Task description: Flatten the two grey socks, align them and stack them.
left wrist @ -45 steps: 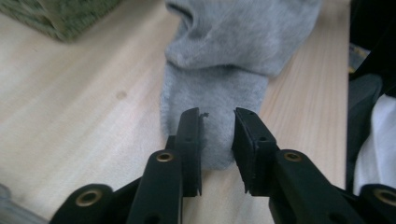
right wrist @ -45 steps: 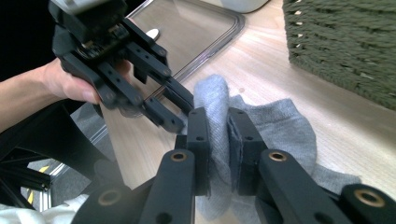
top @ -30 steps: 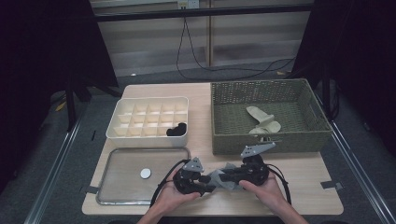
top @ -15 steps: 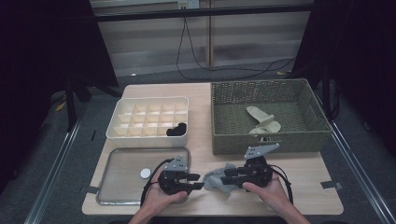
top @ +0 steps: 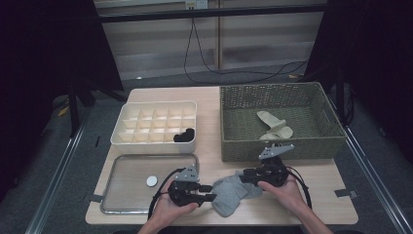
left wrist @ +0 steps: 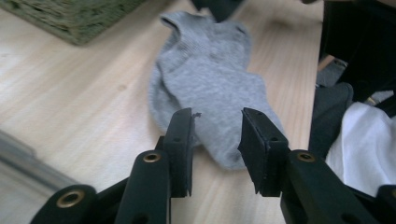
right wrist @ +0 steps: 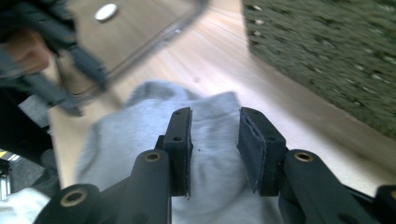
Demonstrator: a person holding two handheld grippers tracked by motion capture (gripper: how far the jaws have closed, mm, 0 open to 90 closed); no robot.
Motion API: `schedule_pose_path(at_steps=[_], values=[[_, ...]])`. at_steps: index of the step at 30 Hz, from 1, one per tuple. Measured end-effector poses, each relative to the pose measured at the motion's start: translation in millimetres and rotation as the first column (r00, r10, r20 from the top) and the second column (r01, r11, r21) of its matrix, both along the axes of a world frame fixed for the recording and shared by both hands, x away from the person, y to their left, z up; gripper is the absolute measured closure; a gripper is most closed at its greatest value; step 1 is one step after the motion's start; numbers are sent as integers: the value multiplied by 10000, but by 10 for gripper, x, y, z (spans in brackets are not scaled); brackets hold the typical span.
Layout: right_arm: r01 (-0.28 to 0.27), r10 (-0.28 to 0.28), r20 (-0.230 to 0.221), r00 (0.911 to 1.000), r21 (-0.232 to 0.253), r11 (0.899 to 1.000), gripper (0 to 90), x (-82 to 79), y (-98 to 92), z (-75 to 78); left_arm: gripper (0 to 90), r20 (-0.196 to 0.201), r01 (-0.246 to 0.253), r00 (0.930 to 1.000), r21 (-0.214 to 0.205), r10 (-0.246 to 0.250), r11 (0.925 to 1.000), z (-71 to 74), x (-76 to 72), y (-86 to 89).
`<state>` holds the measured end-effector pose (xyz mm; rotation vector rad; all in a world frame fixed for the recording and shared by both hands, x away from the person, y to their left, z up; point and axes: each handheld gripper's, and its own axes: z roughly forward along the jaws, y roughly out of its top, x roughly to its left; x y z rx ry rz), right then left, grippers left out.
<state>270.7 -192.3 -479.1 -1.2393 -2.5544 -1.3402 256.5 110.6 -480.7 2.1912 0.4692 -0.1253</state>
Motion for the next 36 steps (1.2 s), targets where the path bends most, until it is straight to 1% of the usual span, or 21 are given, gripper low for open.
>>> schedule_pose_path(at_steps=[3,5,6,8,9,11,12,13,15,17,18,20,21,22,23,26,28,29,33,35,36], values=[[-23,22,-99,9999,-163,9999,640,51,12,-60,702,-27,252,9997,58,-252,9997,-42,-18,-53],[-7,3,-196,9998,-218,9998,639,64,20,-95,705,-37,349,9994,363,-348,9987,-51,-20,-79],[-42,37,-195,9998,-245,9997,639,67,23,-104,705,-40,370,9993,385,-368,9986,-64,-20,-95],[-52,45,-219,9998,-325,9995,637,64,26,-119,700,27,395,9992,610,-398,9974,-80,-23,-119],[-6,-3,-215,9998,-411,9992,631,63,22,-131,696,15,406,9992,850,-408,9956,-98,-20,-136],[-20,2,-275,9996,-663,9978,631,57,15,-169,691,-16,476,9989,912,-477,9947,-137,-11,-165],[-28,7,-308,9995,-686,9976,636,53,9,-188,687,4,446,9990,1064,-449,9933,-138,-10,-170],[-20,-7,-335,9994,-783,9969,661,48,4,-198,684,24,510,9987,1102,-516,9926,-140,0,-172],[34,-56,-273,9996,-788,9969,691,40,-4,-195,683,-4,381,9993,924,-382,9950,-154,0,-181],[172,-187,-203,9996,-739,9971,748,32,-19,-171,706,10,568,9984,1070,-572,9926,-140,11,-165],[226,-237,-155,9996,-680,9974,751,28,-27,-160,729,41,532,9985,1059,-540,9930,-137,9,-161],[273,-281,-127,9995,-616,9977,719,17,-43,-142,741,-3,466,9989,833,-468,9954,-118,15,-128],[332,-338,-101,9994,-556,9979,718,6,-55,-130,754,-48,355,9994,639,-352,9973,-114,7,-118],[359,-363,-60,9993,-542,9979,721,2,-62,-124,757,31,373,9993,581,-375,9976,-89,4,-87],[374,-376,-21,9993,-530,9979,740,-5,-75,-114,758,1,298,9996,422,-298,9987,-75,-12,-71],[435,-434,45,9990,-446,9981,800,-17,-95,-96,753,-58,331,9994,37,-331,9994,-35,-60,-40],[397,-396,44,9992,-264,9989,857,-21,-115,-78,738,-192,419,9989,-63,-420,9991,-36,-76,-46],[423,-423,-3,9991,-141,9990,884,-22,-125,-71,730,-186,446,9988,74,-445,9990,-39,-80,-53],[478,-477,-51,9988,108,9988,897,-41,-153,-42,694,-170,422,9990,444,-415,9981,-80,-82,-84],[459,-458,-40,9989,281,9985,899,-83,-178,-9,682,-195,302,9994,505,-293,9983,-92,-74,-82],[453,-453,-23,9990,270,9986,899,-107,-188,1,674,-205,253,9995,379,-245,9990,-93,-67,-76]])
